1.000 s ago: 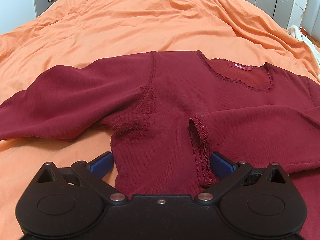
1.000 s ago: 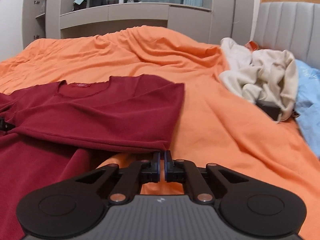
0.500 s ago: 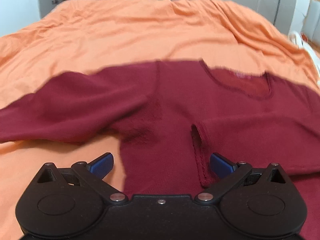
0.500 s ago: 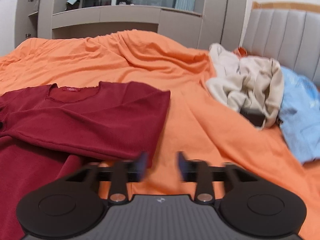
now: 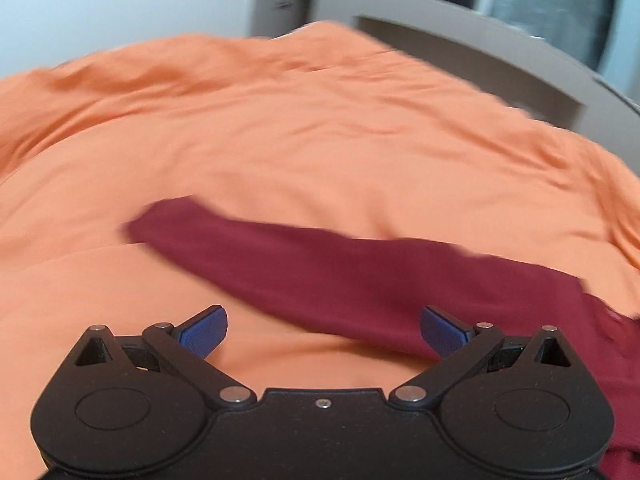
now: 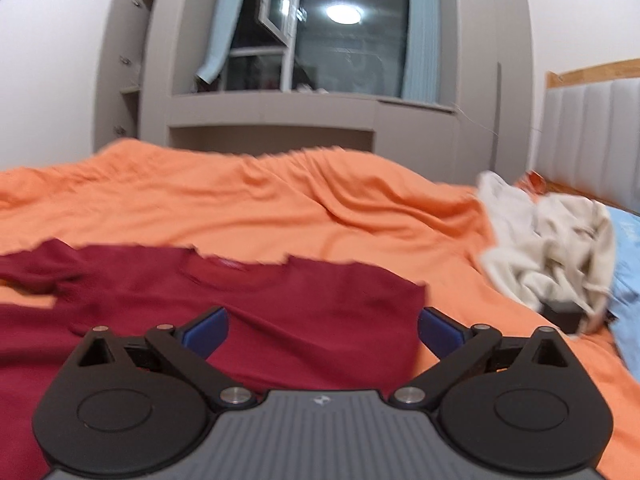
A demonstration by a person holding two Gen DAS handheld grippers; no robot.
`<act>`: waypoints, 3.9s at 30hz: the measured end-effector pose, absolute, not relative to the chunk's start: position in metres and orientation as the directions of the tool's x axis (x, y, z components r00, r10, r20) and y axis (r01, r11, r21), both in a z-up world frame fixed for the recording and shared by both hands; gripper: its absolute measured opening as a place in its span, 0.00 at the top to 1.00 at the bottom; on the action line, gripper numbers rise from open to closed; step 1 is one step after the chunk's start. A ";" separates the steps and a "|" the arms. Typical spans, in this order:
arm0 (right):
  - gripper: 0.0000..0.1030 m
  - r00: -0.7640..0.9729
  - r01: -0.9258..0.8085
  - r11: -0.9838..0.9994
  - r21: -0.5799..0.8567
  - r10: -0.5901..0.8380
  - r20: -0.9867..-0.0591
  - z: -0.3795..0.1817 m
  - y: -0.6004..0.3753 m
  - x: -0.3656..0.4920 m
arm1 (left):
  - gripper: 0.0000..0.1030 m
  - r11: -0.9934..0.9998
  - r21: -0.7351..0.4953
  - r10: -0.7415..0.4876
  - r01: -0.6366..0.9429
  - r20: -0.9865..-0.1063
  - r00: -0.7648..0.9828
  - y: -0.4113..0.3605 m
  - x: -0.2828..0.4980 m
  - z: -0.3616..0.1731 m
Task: Fold small clothes
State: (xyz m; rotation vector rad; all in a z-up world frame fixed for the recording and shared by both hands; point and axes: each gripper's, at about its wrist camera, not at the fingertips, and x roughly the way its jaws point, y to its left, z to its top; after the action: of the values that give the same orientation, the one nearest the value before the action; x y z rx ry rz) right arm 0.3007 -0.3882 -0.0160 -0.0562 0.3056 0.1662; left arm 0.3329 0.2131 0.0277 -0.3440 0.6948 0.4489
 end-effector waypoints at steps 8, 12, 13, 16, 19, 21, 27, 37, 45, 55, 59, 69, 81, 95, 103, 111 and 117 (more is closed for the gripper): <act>0.00 0.925 -0.227 0.973 -0.046 0.201 -0.323 -0.019 -0.346 0.306 | 0.01 0.728 -0.357 0.217 -0.586 -0.690 0.690 0.311 0.331 0.009; 0.00 0.923 -0.245 0.962 -0.123 0.192 -0.333 -0.028 -0.330 0.304 | 0.02 0.671 -0.393 0.252 -0.629 -0.677 0.692 0.329 0.337 -0.001; 0.00 0.924 -0.245 0.961 -0.129 0.192 -0.330 -0.030 -0.328 0.303 | 0.06 0.654 -0.401 0.265 -0.641 -0.673 0.691 0.334 0.338 -0.004; 0.00 0.924 -0.246 0.961 -0.126 0.193 -0.330 -0.031 -0.327 0.303 | 0.18 0.609 -0.445 0.284 -0.657 -0.651 0.704 0.347 0.340 -0.011; 0.00 0.925 -0.240 0.964 -0.112 0.192 -0.329 -0.031 -0.330 0.304 | 0.52 0.566 -0.507 0.284 -0.650 -0.620 0.731 0.358 0.339 -0.015; 0.00 0.924 -0.239 0.966 -0.104 0.193 -0.331 -0.031 -0.333 0.304 | 0.80 0.520 -0.540 0.283 -0.662 -0.622 0.730 0.365 0.336 -0.022; 0.00 0.927 -0.233 0.967 -0.104 0.189 -0.323 -0.030 -0.336 0.303 | 0.98 0.541 -0.557 0.344 -0.630 -0.537 0.770 0.357 0.329 -0.008; 0.00 0.933 -0.201 0.978 -0.060 0.172 -0.317 -0.025 -0.347 0.307 | 0.98 0.876 -0.354 0.270 -0.328 -0.202 0.941 0.225 0.343 0.114; 0.00 0.941 -0.062 0.998 0.012 0.062 -0.334 -0.019 -0.379 0.315 | 0.98 0.984 -0.165 0.037 -0.066 -0.172 0.984 0.077 0.380 0.155; 0.00 0.921 0.132 0.988 0.083 -0.092 -0.378 -0.024 -0.429 0.335 | 0.98 0.979 -0.056 -0.203 0.197 -0.358 0.911 -0.084 0.395 0.058; 0.00 0.920 0.149 0.983 0.108 -0.097 -0.380 -0.024 -0.438 0.337 | 0.98 0.968 -0.064 -0.247 0.243 -0.431 0.868 -0.117 0.395 0.007; 0.00 0.920 0.129 0.982 0.140 -0.066 -0.387 -0.024 -0.436 0.340 | 0.80 0.920 -0.065 -0.351 0.386 -0.572 0.741 -0.153 0.389 -0.037; 0.00 0.915 -0.069 0.968 0.241 0.157 -0.372 -0.026 -0.416 0.342 | 0.01 0.939 -0.214 -0.343 0.268 -0.571 0.746 -0.071 0.369 0.006; 0.25 0.749 -0.319 0.858 0.402 0.488 -0.447 -0.031 -0.348 0.370 | 0.01 0.990 -0.055 0.057 -0.128 -0.681 0.730 0.074 0.354 -0.012; 0.37 0.716 -0.280 0.858 0.430 0.486 -0.502 -0.052 -0.327 0.387 | 0.01 0.985 0.161 0.158 -0.060 -0.703 0.693 0.071 0.376 -0.040; 0.73 0.723 -0.258 0.864 0.432 0.470 -0.507 -0.061 -0.320 0.394 | 0.27 0.972 0.210 0.218 -0.105 -0.644 0.733 0.071 0.386 -0.041; 0.92 0.721 -0.271 0.869 0.413 0.467 -0.511 -0.062 -0.314 0.394 | 0.77 0.982 0.178 0.154 -0.057 -0.600 0.785 0.066 0.381 -0.035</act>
State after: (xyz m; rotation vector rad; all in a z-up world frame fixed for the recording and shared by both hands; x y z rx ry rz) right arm 0.3939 -0.3137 -0.0620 0.3228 0.6466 0.4155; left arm 0.3813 0.0663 -0.0353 0.1536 0.6588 0.1145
